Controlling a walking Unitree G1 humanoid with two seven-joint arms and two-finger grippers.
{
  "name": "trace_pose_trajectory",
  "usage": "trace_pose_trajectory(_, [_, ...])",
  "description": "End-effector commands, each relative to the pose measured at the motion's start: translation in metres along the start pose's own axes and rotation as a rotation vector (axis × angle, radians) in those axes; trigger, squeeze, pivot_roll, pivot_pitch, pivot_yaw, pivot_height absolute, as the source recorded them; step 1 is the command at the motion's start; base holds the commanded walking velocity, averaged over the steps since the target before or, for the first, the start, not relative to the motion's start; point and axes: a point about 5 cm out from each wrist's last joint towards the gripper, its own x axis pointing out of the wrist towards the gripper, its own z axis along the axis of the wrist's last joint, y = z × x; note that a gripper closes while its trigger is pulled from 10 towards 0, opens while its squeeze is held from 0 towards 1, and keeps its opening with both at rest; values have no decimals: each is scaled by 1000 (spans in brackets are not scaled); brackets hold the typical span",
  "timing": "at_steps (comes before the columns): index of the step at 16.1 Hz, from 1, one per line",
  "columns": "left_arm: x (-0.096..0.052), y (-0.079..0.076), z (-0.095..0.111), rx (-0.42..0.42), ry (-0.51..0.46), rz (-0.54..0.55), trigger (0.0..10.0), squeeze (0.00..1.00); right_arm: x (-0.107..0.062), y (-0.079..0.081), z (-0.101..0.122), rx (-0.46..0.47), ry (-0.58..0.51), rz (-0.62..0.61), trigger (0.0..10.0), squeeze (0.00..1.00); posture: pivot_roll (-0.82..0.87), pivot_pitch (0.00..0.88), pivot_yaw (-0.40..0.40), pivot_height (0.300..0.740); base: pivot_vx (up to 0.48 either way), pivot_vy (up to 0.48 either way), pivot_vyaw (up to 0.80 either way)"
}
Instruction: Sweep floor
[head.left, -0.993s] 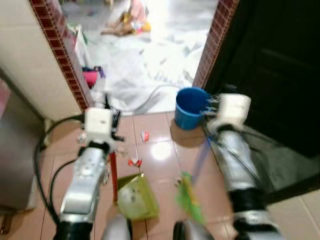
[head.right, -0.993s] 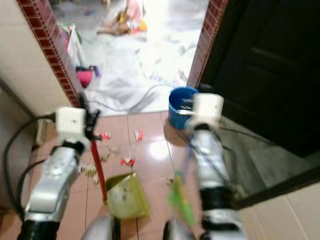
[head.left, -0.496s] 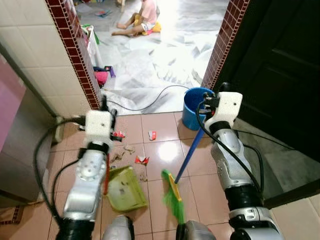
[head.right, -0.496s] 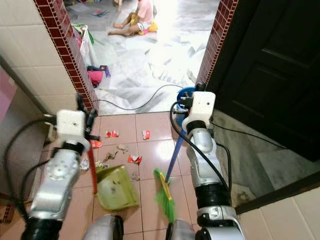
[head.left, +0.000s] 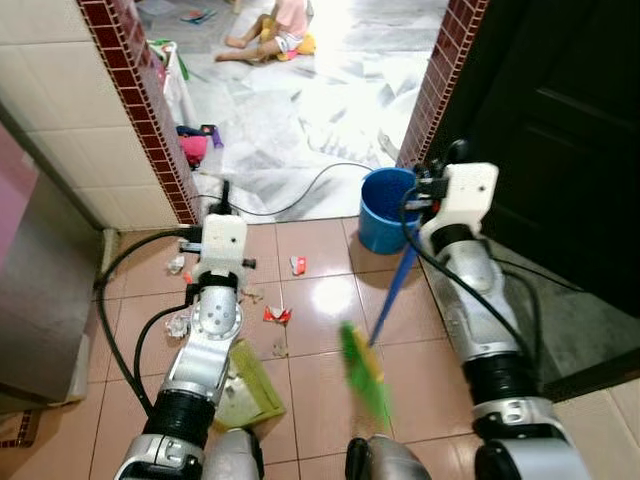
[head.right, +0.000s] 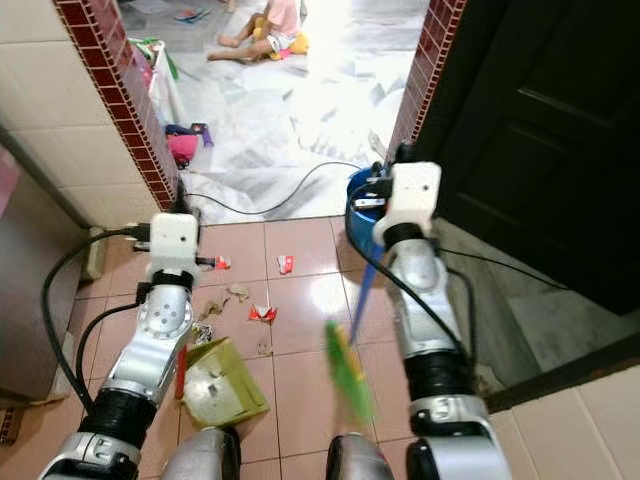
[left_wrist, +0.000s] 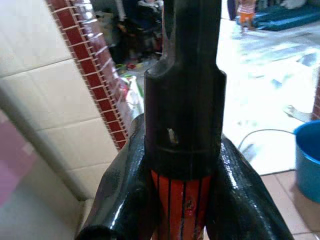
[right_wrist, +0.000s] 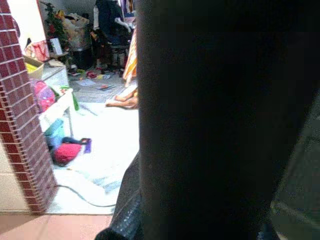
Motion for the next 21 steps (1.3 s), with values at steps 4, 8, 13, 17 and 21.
trace_pose_trajectory(4, [2, -2, 14, -6, -101, -12, 10000, 0, 9, 9, 20, -29, -111, 49, 10000, 0, 21, 122, -38, 740, 0, 0, 600])
trace_pose_trajectory(8, [2, 5, 10, -42, -71, -25, 10000, 0, 9, 14, 19, 5, -116, 46, 10000, 0, 36, 121, -42, 740, 0, 240, 200])
trace_pose_trajectory(13, [6, 8, 13, -51, -78, -23, 10000, 0, 9, 13, 22, -18, -144, 30, 10000, 0, 34, 113, -27, 740, 0, 480, 0])
trace_pose_trajectory(17, [11, 8, 17, -77, -68, -29, 10000, 0, 10, 13, 22, -44, -155, 16, 10000, 0, 35, 107, -24, 740, 0, 480, 0])
trace_pose_trajectory(21, [8, 6, 24, -41, -131, -68, 10000, 0, 11, 12, 24, -69, -168, 10, 10000, 0, 39, 102, -25, 740, 0, 216, 0])
